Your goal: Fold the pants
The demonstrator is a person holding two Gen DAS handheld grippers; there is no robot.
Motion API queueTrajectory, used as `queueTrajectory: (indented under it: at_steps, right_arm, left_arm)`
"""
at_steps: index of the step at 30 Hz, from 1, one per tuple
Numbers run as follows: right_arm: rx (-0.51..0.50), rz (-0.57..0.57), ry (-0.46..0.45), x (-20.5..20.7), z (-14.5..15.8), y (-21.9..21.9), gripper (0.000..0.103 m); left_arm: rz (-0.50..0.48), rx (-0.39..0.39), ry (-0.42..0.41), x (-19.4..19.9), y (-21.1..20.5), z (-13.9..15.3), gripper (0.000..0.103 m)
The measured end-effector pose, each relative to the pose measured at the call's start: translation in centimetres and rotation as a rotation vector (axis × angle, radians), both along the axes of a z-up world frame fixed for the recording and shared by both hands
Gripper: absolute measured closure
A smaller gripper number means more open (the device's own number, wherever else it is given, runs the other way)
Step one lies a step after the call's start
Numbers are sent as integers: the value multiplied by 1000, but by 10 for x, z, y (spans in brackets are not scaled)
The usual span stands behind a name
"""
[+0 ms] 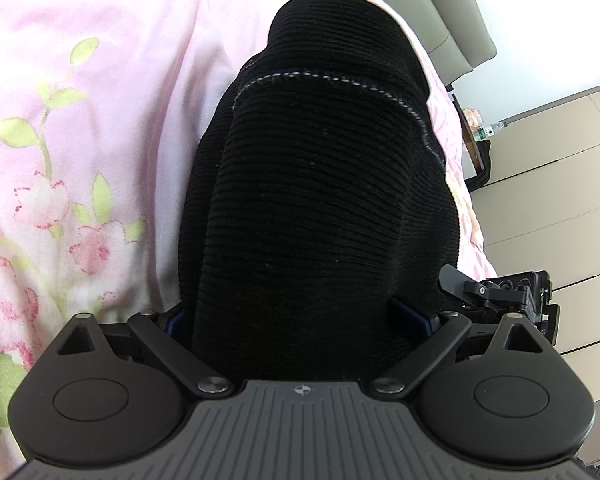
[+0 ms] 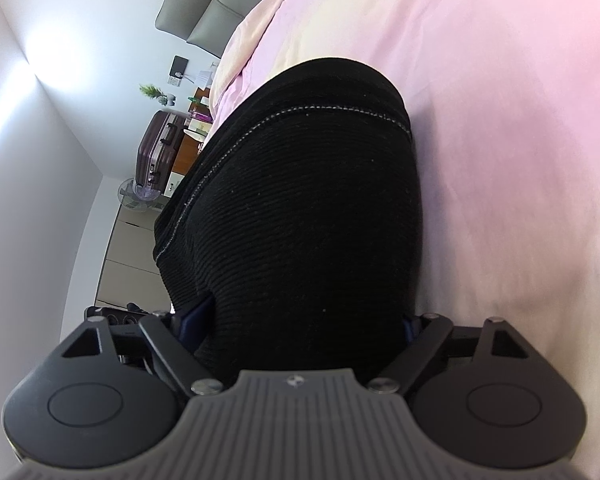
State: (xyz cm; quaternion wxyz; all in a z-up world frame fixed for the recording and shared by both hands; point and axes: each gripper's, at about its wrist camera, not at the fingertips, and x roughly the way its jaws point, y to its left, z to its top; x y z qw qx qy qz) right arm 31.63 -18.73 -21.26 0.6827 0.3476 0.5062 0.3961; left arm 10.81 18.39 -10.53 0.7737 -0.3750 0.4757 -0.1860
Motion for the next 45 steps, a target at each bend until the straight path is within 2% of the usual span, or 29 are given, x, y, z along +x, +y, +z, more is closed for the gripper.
queueTrajectory:
  at_steps: [2, 6, 15, 28, 36, 45]
  right_arm:
    - [1, 1, -1, 0, 2, -1, 23]
    - [13, 4, -4, 1, 11, -1, 27]
    - [62, -6, -8, -12, 34, -16, 29]
    - [88, -41, -80, -43, 82, -56, 29]
    - [88, -97, -65, -70, 83, -102, 29]
    - [70, -174, -52, -75, 83, -170, 29]
  left_arm:
    - [-2, -1, -10, -1, -1, 5, 0]
    - [7, -24, -25, -3, 3, 13, 9]
    - [-14, -25, -65, -16, -10, 40, 11]
    - [-54, 0, -136, -28, -51, 85, 11]
    - [-121, 4, -121, -22, -97, 81, 11]
    - [-199, -6, -104, 18, -162, 69, 11]
